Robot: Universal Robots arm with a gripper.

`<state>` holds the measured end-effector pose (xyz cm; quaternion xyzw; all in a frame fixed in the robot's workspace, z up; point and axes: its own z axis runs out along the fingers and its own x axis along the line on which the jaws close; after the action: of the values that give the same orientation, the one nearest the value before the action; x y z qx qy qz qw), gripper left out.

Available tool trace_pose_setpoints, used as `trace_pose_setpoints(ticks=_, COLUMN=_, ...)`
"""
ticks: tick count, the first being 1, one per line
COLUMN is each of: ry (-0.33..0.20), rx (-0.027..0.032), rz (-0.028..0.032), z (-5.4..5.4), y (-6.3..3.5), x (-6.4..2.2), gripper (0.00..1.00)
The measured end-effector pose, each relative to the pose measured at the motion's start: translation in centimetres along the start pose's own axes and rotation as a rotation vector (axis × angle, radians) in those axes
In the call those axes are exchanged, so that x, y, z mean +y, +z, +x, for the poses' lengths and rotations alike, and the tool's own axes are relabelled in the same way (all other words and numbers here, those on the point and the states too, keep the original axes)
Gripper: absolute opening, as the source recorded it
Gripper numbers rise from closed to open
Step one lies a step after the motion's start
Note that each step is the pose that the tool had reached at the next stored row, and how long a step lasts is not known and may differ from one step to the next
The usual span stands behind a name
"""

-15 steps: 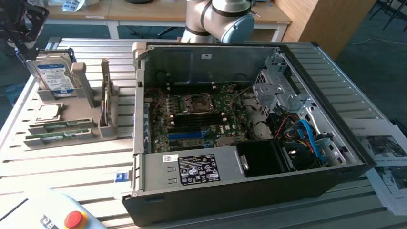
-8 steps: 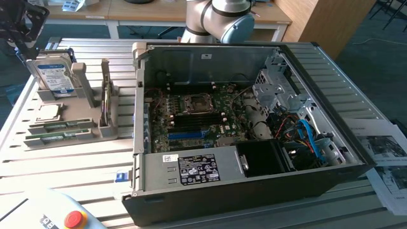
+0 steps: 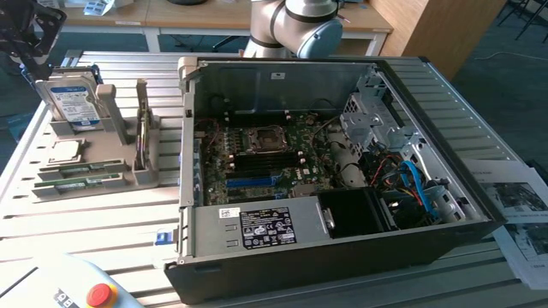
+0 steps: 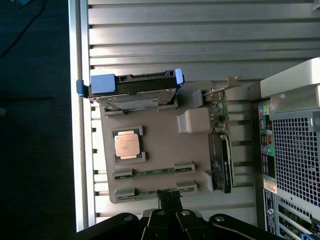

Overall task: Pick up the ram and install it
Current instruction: 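Pick up the ram and move it above insertion slot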

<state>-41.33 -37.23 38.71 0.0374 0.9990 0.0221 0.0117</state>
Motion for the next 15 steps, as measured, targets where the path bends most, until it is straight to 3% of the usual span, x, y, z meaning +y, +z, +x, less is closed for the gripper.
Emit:
trace_pose_setpoints(ticks=7, ry=-0.013, rx=0.0006, rz=-0.0003, z=0.00, y=0.00, x=0.00, gripper=0.10)
trace_pose_setpoints(ticks=15, ry=-0.099, rx=0.0046, rz=-0.0021, z=0.00, y=-0.01, x=-0.05, gripper=0.10)
